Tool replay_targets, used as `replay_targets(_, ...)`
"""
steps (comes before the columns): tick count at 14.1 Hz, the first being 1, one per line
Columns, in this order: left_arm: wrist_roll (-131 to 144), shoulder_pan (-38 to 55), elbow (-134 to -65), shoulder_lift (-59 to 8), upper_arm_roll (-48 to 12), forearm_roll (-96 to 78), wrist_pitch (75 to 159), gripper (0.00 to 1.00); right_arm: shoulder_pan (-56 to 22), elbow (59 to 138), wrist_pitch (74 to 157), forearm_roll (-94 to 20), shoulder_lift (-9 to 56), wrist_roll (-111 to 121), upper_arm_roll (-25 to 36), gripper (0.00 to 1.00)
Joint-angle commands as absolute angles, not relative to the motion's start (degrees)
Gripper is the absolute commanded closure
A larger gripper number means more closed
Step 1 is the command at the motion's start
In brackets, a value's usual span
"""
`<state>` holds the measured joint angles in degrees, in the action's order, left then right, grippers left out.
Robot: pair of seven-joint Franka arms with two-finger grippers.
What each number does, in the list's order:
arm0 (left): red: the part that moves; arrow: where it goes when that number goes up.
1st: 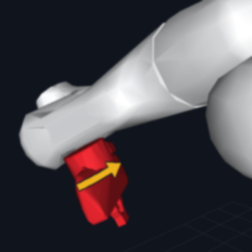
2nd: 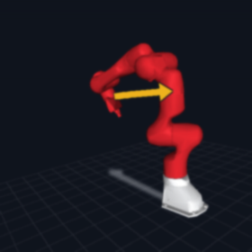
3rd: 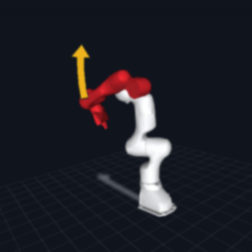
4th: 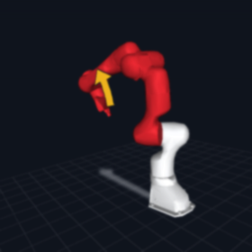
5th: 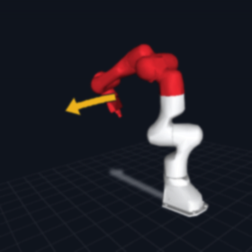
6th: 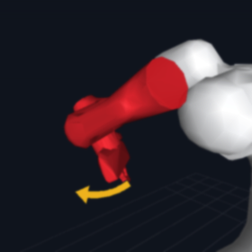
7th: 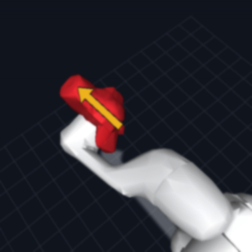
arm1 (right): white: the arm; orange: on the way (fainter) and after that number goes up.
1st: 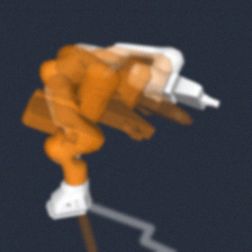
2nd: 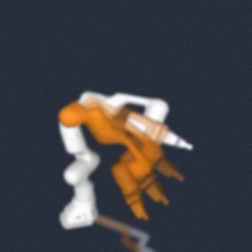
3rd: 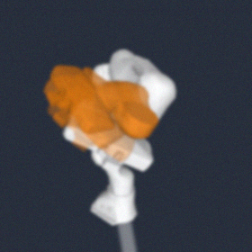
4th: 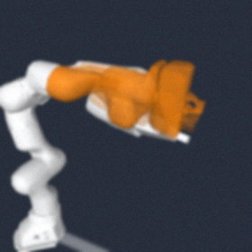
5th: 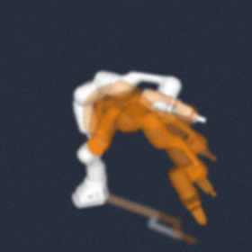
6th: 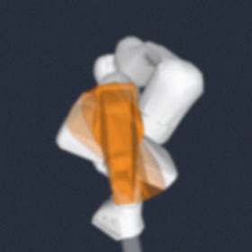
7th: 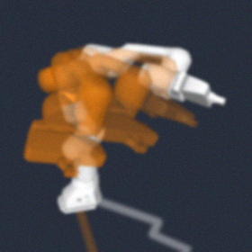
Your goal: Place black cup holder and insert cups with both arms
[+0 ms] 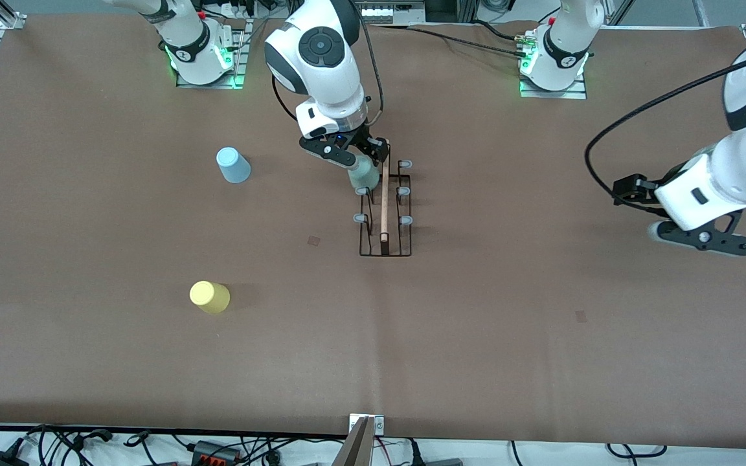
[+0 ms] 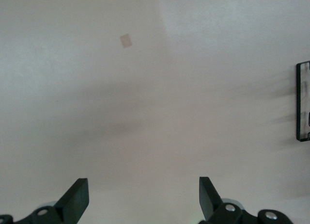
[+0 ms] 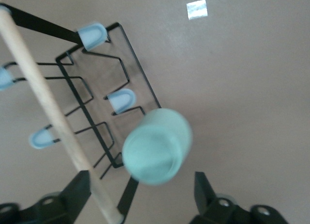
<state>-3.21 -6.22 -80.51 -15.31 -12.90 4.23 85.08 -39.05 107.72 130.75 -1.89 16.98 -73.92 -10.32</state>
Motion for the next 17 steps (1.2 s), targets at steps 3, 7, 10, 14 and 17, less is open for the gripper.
replay_targets(3,-4.75,-0.53,-103.33,3.05,-2.81,1.14,105.95,0.00,-28.33,107.75,119.83,-0.97,8.80,-59.74,-10.63,0.00)
replay_targets(7,-4.66,-1.32,-102.57,3.34,-3.08,1.32,101.18,0.00,-11.73,108.28,115.66,-0.97,8.70,-26.52,-10.55,0.00)
replay_targets(10,-4.66,-1.23,-96.96,1.33,-3.43,1.32,96.34,0.00,-3.45,107.93,119.95,-0.97,13.08,-10.94,-10.46,0.00)
replay_targets(14,-4.66,-1.14,-96.24,1.05,-3.51,1.32,95.71,0.00,-1.06,106.97,131.28,3.23,20.19,-4.13,-10.46,0.00)
replay_targets(17,-4.66,-1.23,-95.54,0.97,-3.34,1.32,95.45,0.00,-0.79,106.08,140.94,5.62,25.47,-3.96,-10.46,0.00)
